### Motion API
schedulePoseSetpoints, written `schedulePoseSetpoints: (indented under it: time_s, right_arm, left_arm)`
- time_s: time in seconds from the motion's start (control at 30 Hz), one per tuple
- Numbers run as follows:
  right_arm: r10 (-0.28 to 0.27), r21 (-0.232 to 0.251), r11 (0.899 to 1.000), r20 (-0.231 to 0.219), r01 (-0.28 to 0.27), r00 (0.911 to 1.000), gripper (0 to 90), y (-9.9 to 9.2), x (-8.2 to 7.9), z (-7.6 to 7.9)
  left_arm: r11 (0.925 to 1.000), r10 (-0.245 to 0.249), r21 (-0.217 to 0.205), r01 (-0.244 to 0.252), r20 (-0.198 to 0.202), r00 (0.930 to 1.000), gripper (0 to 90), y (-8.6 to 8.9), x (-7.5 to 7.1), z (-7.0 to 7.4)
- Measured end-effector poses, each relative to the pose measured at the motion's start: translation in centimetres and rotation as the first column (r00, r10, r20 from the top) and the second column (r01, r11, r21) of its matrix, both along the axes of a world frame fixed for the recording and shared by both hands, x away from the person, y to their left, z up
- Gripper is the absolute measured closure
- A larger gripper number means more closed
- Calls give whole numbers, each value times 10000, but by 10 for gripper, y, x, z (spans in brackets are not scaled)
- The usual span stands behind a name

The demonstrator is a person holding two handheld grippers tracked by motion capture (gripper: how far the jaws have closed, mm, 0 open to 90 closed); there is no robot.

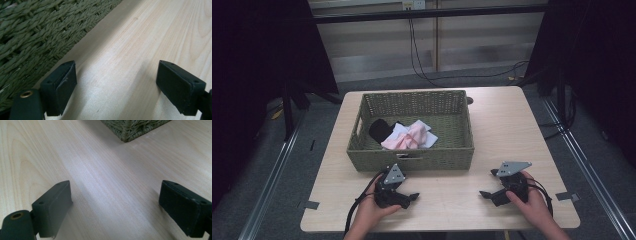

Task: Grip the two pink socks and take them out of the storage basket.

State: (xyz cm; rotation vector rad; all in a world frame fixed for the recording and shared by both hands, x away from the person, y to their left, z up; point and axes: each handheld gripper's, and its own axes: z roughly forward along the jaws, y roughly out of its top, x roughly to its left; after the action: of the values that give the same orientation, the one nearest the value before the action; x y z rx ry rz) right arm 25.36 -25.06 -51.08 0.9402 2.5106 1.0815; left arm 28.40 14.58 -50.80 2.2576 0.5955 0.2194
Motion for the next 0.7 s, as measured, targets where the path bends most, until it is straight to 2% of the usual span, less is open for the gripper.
schedulePoseSetpoints:
  time_s: [0.2, 0.27, 0.33, 0.4, 0.47, 0.5, 0.53, 0.57, 0.63, 0.7]
  right_arm:
    - [-16, 6, 10000, -12, 16, 10000, 104, 0, 0, 0]
    - [-3, 2, 10000, 1, 3, 10000, 104, 0, 0, 0]
    - [-9, 4, 10000, -11, 9, 10000, 105, 0, 0, 0]
    - [-15, 4, 10000, -19, 15, 10000, 104, 0, 0, 0]
    - [-15, 5, 10000, -14, 15, 10000, 104, 0, 0, 0]
    - [-10, 3, 10000, -15, 10, 10000, 104, 0, 0, 0]
    - [-10, 3, 10000, -15, 10, 10000, 104, 0, 0, 0]
    - [-15, 7, 10000, -15, 15, 10000, 104, 0, 0, 0]
    - [-3, 1, 10000, -3, 3, 10000, 104, 0, 0, 0]
    - [-15, 6, 10000, -13, 15, 10000, 104, 0, 0, 0]
  left_arm:
    - [9999, 102, -85, -102, 35, 9999, 181, 0, -2, 0]
    - [9998, 210, 26, -211, 88, 9997, 186, 1, -4, 1]
    - [9993, 73, 354, -79, 164, 9998, 200, 1, -6, 5]
    - [9988, 65, 478, -73, 157, 9999, 212, 2, -7, 12]
    - [9995, 23, 323, -24, 25, 10000, 237, 3, -6, 17]
    - [9999, 107, -99, -108, -133, 9999, 240, 6, -4, 28]
    - [9999, 107, -99, -108, -133, 9999, 243, 6, -4, 28]
    - [9993, 89, -373, -103, -370, 9993, 243, 8, -1, 41]
    - [9990, 154, -423, -168, -329, 9993, 243, 9, 0, 46]
    - [9995, 214, -212, -219, -253, 9995, 243, 9, 4, 59]
